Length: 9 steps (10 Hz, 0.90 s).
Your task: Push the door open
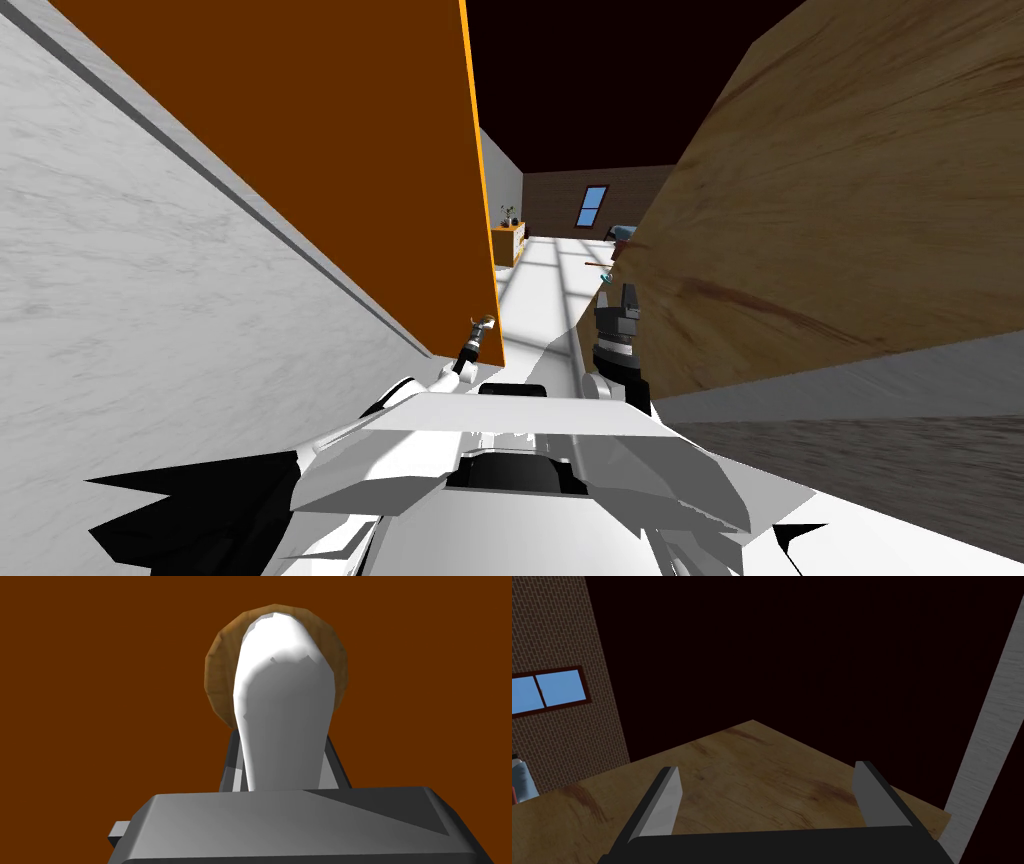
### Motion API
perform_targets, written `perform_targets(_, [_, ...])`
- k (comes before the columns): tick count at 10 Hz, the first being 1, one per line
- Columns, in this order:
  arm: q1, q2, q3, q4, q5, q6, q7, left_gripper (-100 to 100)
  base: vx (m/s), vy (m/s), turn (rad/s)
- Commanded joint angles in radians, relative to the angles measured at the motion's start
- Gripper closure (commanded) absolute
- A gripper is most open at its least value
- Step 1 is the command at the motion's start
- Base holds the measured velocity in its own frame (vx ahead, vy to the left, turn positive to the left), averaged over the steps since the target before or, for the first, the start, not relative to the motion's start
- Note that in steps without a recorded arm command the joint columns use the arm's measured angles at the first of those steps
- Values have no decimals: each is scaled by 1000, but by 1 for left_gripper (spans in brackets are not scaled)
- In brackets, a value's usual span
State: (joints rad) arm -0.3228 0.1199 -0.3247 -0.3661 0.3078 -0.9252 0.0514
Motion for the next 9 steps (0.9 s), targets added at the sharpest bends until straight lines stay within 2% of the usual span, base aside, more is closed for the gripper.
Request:
perform_targets(1, [14, 15, 9, -44, 4, 21, -9, 100, 47, -19, -4])
perform_targets(2, [15, 18, 32, -41, 14, 22, -18, 100, 142, -60, 39])
perform_targets(4, [16, 21, 50, -38, 21, 22, -25, 100, 175, -83, 60])
perform_targets(5, [16, 21, 50, -10, 21, 22, -25, 100, 134, -82, 18])
perform_targets(6, [16, 21, 50, -11, 21, 22, -25, 100, 56, -36, 7])
perform_targets(7, [16, 21, 50, -38, 21, 22, -25, 100, 0, 0, 0])
perform_targets(8, [17, 25, 75, -34, 32, 22, -35, 100, 110, -74, 49])
perform_targets(9, [18, 26, 82, -33, 34, 23, -38, 100, 167, -115, 98])
